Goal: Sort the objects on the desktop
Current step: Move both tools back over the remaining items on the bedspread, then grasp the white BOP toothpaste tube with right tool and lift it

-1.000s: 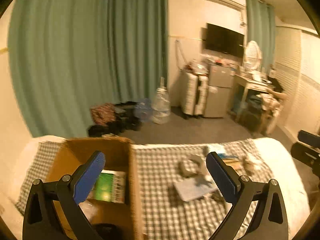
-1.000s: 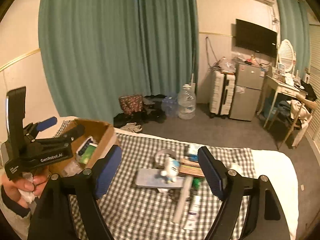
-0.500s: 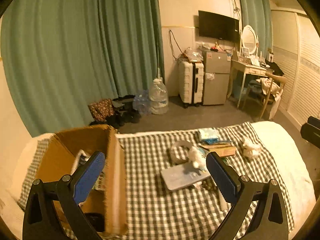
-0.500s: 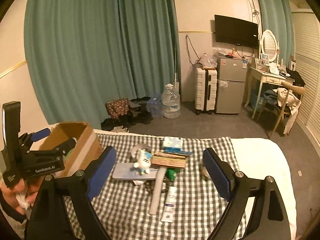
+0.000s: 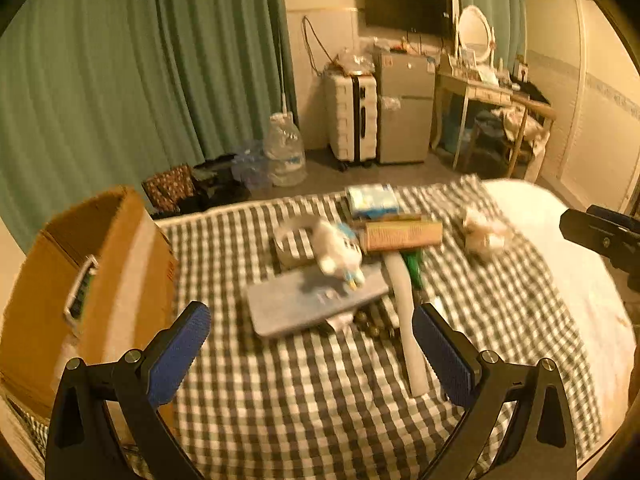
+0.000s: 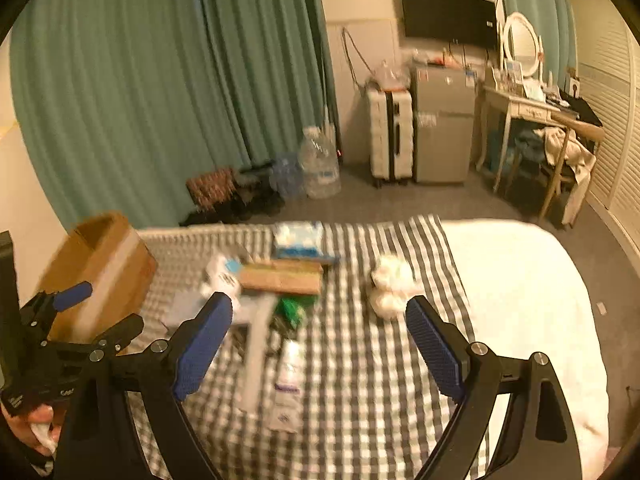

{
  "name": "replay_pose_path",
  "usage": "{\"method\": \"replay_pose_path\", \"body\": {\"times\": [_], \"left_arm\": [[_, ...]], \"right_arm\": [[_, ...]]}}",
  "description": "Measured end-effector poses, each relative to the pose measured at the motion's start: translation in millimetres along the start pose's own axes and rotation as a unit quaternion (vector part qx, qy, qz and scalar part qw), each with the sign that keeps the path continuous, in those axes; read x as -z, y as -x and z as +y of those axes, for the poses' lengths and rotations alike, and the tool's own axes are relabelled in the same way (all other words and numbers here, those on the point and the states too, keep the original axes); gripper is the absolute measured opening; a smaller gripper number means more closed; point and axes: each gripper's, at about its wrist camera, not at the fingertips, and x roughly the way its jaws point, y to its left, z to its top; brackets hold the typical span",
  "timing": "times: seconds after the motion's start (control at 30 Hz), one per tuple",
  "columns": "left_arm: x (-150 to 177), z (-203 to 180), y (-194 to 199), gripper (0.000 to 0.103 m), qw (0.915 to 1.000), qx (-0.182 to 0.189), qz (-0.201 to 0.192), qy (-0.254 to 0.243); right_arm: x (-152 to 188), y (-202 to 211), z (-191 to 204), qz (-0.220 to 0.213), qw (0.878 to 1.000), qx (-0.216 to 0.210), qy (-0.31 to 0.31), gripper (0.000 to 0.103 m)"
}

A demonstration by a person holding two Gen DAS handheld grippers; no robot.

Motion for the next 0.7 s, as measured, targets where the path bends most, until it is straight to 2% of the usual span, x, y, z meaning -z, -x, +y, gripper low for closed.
{"method": "replay_pose_path", "body": {"times": [0.13,0.2,0.27,0.5,0.7], "left_arm": [[8,-11,-15,0.103,0.9999,0.002,0.008,-0.014],[12,-15,-24,0.103,0.9997,0.0,0.016,-0.019],[17,-16,-33,0.102,0.9995,0.003,0.025,-0.016],[23,-25,-69,0.091,0.9974,0.03,0.064,-0.011],[17,-35,-88,0.085,0.9959,0.047,0.077,-0.011]], "right_arm": [[26,-23,2,0.023,1.0,-0.004,0.02,0.088],[36,-38,2,0.046,0.999,-0.011,0.022,0.082],[45,-53,-1,0.071,0.997,-0.017,0.02,0.071],[72,-84,4,0.11,0.994,-0.022,0.009,0.066],[94,-103,22,0.144,0.989,-0.029,0.022,0.055]]}}
